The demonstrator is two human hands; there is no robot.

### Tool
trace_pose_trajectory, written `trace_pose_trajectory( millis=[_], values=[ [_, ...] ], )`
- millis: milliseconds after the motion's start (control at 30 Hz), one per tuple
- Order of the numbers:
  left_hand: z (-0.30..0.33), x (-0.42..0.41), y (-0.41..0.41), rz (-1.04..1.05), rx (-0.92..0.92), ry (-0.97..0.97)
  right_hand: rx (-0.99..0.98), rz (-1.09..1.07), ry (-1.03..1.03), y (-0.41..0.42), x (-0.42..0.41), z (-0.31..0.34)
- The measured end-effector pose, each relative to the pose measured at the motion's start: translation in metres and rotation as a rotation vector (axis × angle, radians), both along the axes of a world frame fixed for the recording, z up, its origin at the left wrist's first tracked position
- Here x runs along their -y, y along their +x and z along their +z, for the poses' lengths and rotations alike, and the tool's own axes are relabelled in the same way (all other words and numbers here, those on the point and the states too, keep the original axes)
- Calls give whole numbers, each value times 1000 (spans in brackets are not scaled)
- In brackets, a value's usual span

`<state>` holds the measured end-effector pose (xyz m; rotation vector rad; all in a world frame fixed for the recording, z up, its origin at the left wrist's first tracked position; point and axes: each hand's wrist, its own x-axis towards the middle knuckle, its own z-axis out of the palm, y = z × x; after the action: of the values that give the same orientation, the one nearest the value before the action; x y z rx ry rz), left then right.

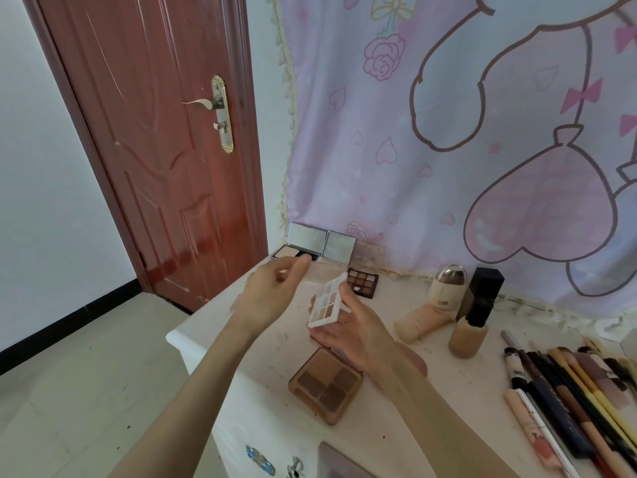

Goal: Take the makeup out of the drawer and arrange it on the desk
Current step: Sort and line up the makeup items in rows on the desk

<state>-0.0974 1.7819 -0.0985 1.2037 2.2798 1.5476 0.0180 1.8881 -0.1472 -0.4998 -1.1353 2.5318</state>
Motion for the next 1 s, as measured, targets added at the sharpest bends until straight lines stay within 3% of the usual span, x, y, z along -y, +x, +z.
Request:
trace_pose_trajectory(
  millis=[133,300,667,867,1000],
  values=[
    [8,-9,-29,82,88,-22,3,103,-52,-15,7,-3],
    [12,-22,-55,112,62,-121,58,97,-90,-40,4,-6],
    [2,-61,-97,141,-65,-268,183,-106,453,-88,-10,0],
    [-26,-43,-105,124,-4,-224,329,-160,342,-117,-28,-8],
    [-69,-25,-98,202,-32,-489,375,-245,251,-139,-45,-18]
  ],
)
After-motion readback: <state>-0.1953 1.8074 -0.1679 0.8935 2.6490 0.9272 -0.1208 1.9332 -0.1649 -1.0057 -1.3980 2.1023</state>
